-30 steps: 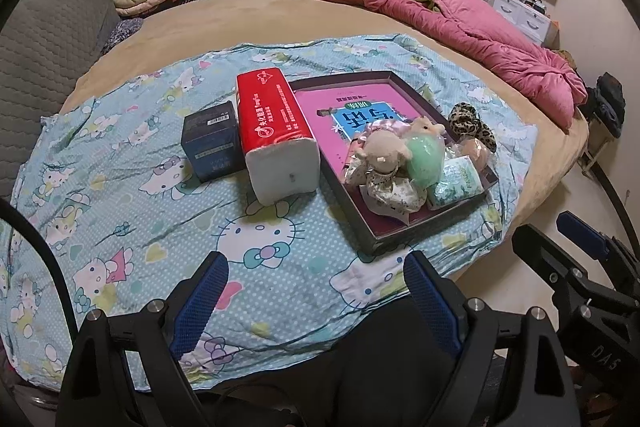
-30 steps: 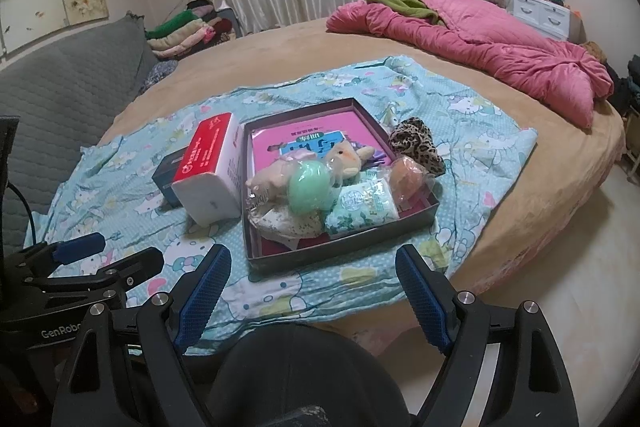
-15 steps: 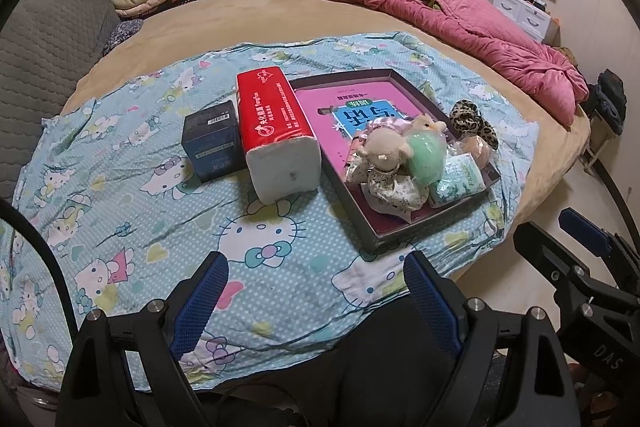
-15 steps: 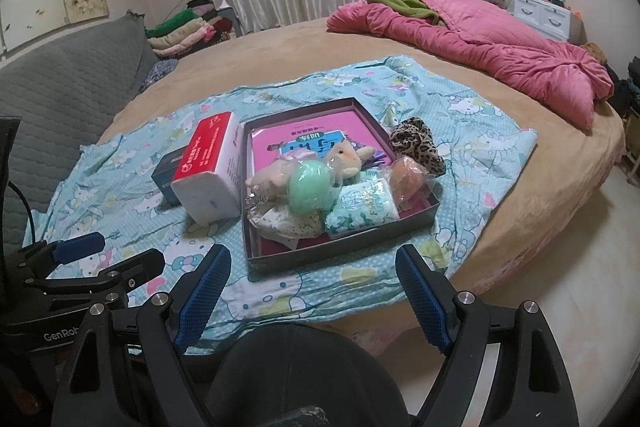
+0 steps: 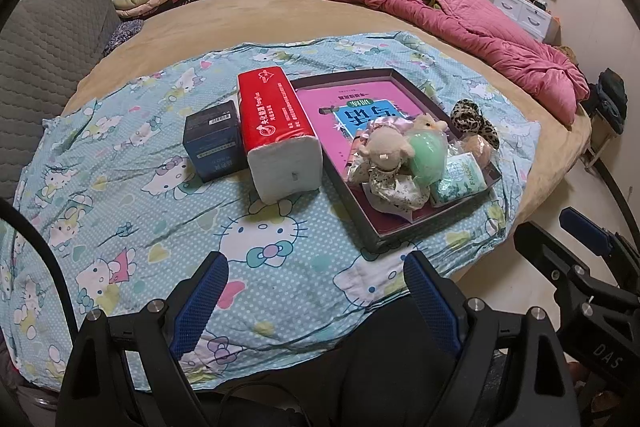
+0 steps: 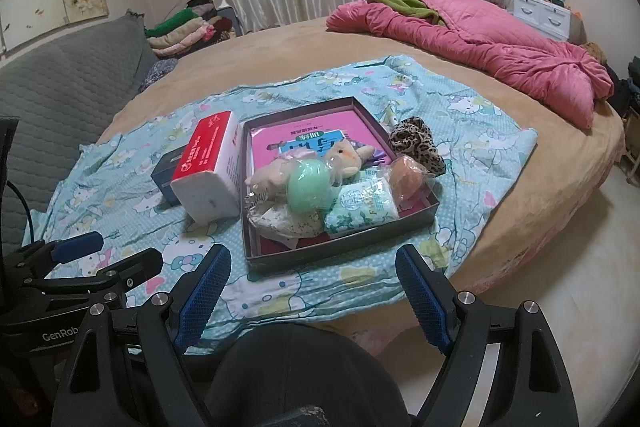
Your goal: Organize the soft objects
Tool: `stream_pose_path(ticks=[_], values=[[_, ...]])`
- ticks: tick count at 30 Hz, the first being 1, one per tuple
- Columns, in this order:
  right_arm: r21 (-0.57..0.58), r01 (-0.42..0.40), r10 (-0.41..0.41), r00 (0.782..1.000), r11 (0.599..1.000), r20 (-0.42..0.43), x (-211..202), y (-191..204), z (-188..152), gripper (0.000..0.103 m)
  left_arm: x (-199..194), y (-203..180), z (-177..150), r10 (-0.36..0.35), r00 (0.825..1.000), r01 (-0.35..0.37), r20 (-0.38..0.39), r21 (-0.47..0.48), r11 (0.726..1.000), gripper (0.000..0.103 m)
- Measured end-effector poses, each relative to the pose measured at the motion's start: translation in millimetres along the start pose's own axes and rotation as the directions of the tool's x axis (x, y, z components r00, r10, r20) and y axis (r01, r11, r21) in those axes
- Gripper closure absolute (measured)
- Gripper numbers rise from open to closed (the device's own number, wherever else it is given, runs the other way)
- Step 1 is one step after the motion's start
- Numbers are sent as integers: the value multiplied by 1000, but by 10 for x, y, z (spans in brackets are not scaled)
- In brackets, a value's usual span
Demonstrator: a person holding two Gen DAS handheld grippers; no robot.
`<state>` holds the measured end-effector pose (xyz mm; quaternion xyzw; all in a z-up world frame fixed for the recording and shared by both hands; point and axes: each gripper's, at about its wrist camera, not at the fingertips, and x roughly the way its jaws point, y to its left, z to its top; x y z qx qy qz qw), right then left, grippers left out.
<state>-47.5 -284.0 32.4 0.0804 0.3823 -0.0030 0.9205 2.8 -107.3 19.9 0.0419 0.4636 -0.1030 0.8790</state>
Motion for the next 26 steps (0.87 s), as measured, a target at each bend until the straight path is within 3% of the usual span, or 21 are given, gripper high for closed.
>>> stream_pose_path(ticks=[26], values=[[15,4,-3,1000,1000,-14,57,-20,-13,17,49,-33,-48,1,1000,-1,-3,25,1000,14]])
